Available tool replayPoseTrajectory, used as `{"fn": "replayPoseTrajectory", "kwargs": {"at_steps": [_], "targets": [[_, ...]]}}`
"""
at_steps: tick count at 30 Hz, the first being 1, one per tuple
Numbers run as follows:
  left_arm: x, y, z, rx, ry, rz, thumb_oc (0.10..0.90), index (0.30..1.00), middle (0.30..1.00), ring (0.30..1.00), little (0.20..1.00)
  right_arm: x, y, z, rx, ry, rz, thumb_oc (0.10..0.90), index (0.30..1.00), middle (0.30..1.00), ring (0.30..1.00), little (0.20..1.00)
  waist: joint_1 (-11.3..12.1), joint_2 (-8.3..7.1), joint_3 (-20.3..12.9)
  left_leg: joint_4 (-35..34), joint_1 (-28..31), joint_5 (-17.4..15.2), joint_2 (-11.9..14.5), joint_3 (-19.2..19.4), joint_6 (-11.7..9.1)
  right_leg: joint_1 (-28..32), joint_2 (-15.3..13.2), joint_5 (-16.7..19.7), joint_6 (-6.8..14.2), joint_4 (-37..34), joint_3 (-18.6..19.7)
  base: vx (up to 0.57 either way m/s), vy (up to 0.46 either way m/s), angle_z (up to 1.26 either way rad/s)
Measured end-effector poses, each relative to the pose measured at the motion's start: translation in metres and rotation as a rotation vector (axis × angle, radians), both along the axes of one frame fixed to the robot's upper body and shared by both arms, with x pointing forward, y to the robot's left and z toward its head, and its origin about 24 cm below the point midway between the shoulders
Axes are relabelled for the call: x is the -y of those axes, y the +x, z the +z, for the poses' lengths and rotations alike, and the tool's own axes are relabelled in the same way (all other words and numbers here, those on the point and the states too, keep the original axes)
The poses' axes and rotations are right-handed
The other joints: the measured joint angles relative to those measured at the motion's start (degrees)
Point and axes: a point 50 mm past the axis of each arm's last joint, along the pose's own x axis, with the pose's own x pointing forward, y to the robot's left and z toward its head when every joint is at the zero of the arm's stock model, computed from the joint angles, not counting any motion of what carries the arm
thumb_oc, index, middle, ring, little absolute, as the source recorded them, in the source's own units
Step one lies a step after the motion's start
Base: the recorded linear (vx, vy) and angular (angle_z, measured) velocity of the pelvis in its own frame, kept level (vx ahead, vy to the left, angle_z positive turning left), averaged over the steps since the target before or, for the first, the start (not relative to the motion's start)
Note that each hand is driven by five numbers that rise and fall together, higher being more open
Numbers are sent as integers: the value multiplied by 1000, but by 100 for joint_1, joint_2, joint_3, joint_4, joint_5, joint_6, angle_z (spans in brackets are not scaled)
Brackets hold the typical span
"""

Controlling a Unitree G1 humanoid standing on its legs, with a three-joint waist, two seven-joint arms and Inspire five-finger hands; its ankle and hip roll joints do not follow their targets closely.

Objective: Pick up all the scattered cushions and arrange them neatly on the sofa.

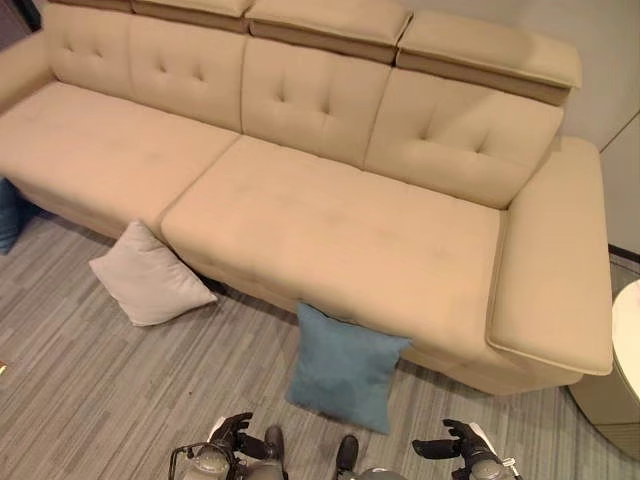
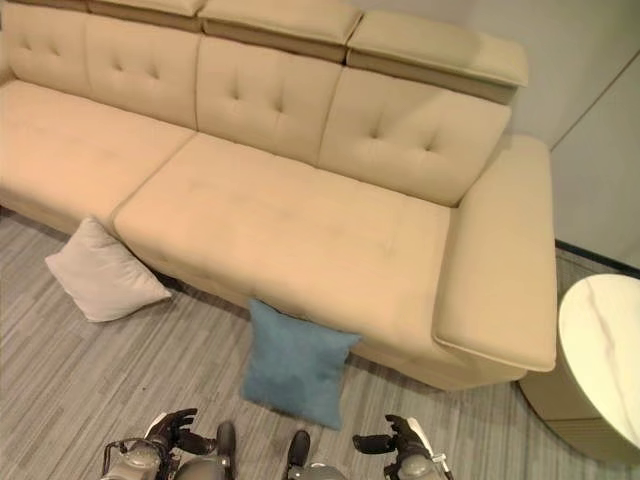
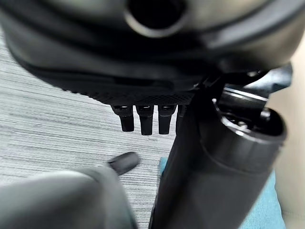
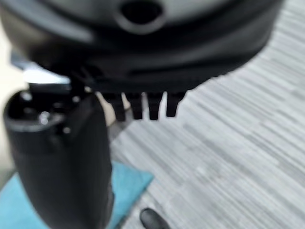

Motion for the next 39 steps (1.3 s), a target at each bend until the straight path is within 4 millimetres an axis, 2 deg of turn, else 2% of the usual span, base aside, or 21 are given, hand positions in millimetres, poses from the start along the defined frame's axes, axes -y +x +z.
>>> {"fn": "replayPoseTrajectory", "kwargs": {"at_steps": [1,2,3,8,12,13,15,16,18,19,20,21,22,24,26,27,28,31,33,35,39], "targets": [[2,-3,-1,-7,-6,0,800,900,900,900,900,3,0,1,0,-8,-1,800,900,900,900,900,0,132,-9,29,64,330,42,-42,19,57,97,-38,54,1,78,136,115,-40],[1,-3,-2,-12,-2,1,800,900,900,900,900,3,-6,-1,-14,-10,-7,800,900,900,900,900,-31,131,-18,-8,134,316,-46,-61,236,107,-2,-112,188,-2,120,129,123,-23],[2,-4,-2,-15,-2,1,800,900,900,900,900,4,-10,-3,-23,-10,-14,800,900,900,900,900,-32,156,-9,-128,236,303,-91,-45,281,151,-25,-133,231,3,191,63,93,-11],[-13,-5,1,-16,39,11,800,900,900,900,900,-6,-9,-5,-21,17,-15,800,900,900,900,900,35,154,-11,-213,342,272,-291,31,330,146,-243,-228,414,98,260,1,64,-4],[-26,-1,6,3,82,30,800,900,900,900,900,-8,12,2,43,26,-16,800,900,900,900,900,43,167,15,-210,301,248,-297,63,362,23,-253,-251,445,154,319,-233,27,-8],[-27,14,12,71,75,70,800,900,900,900,900,-7,38,14,137,31,-42,800,900,900,900,900,51,217,46,119,-306,238,-235,151,363,-724,-307,-420,480,726,434,-371,26,-23],[-24,48,28,195,60,102,800,900,900,900,900,-4,78,38,287,29,-65,800,900,900,900,900,36,303,397,375,-911,257,-186,175,385,-1484,-350,-524,442,1362,442,-283,39,-15],[-23,66,39,260,55,111,800,900,900,900,900,-4,95,49,344,26,-64,800,900,900,900,900,62,281,588,560,-1209,260,-192,199,389,-1925,-424,-639,408,1803,505,-192,34,-12],[-21,102,63,401,34,134,800,900,900,900,900,-4,128,76,479,36,-85,800,900,900,900,900,46,239,890,894,-1941,221,-265,230,400,-2947,-617,-924,351,2712,597,-120,6,-6],[-20,105,65,415,33,134,800,900,900,900,900,-3,130,78,492,35,-90,800,900,900,900,900,45,235,910,920,-2024,212,-275,235,394,-3058,-640,-951,345,2794,600,-97,-11,1],[-16,136,91,541,13,140,800,900,900,900,900,-4,154,103,605,42,-127,800,900,900,900,900,56,198,1314,1146,-2456,170,-316,308,435,-3646,-738,-1065,317,3329,729,-94,-25,-5],[-14,147,100,576,4,153,800,900,900,900,900,-7,165,112,639,46,-127,800,900,900,900,900,36,198,1525,1304,-2598,153,-302,340,458,-3795,-756,-1082,293,3455,757,-149,-14,-9],[-13,154,107,602,-7,157,800,900,900,900,900,-9,171,120,668,53,-126,800,900,900,900,900,22,195,1530,1593,-2948,78,-291,361,537,-4136,-779,-1117,224,3697,813,-133,-27,-8],[-10,169,122,659,-18,169,800,900,900,900,900,-9,183,133,724,46,-146,800,900,900,900,900,-6,199,1532,2055,-3573,-48,-263,373,531,-4733,-817,-1199,165,4072,862,-116,-30,-4],[-8,192,150,762,-15,187,800,900,900,900,900,-10,203,161,828,41,-181,800,900,900,900,900,-47,217,1546,2833,-4622,-197,-147,371,603,-5676,-821,-1263,60,4597,869,-62,-27,-8],[-5,208,173,831,-14,181,800,900,900,900,900,-11,216,183,902,43,-201,800,900,900,900,900,-79,222,1603,3265,-5233,-280,-83,370,618,-6247,-820,-1293,4,4922,882,-17,-40,-8],[0,222,194,891,-23,166,800,900,900,900,900,-12,227,203,967,49,-216,800,900,900,900,900,-99,237,1760,3558,-5557,-348,-36,375,638,-6554,-822,-1323,-41,5159,903,-15,-36,-9],[10,243,231,995,-32,152,800,900,900,900,900,-18,244,238,1083,68,-241,800,900,900,900,900,-113,237,1785,3982,-6225,-468,22,435,633,-7259,-828,-1399,-96,5560,1013,23,-18,-7],[14,257,269,1102,-46,139,800,900,900,900,900,-22,257,276,1204,100,-244,800,900,900,900,900,-110,243,1795,4049,-6716,-481,30,486,640,-7819,-829,-1366,-132,5676,1077,38,-35,-9],[20,265,296,1170,-54,124,800,900,900,900,900,-26,264,304,1285,128,-251,800,900,900,900,900,-111,298,1851,4057,-6933,-431,40,467,611,-8039,-832,-1326,-137,5729,1061,13,-14,-2],[30,271,322,1249,-82,95,800,900,900,900,900,-39,270,331,1365,166,-220,800,900,900,900,900,-101,303,1847,3809,-7022,-256,6,468,584,-8204,-839,-1283,-209,5613,1041,33,-37,5]]}}
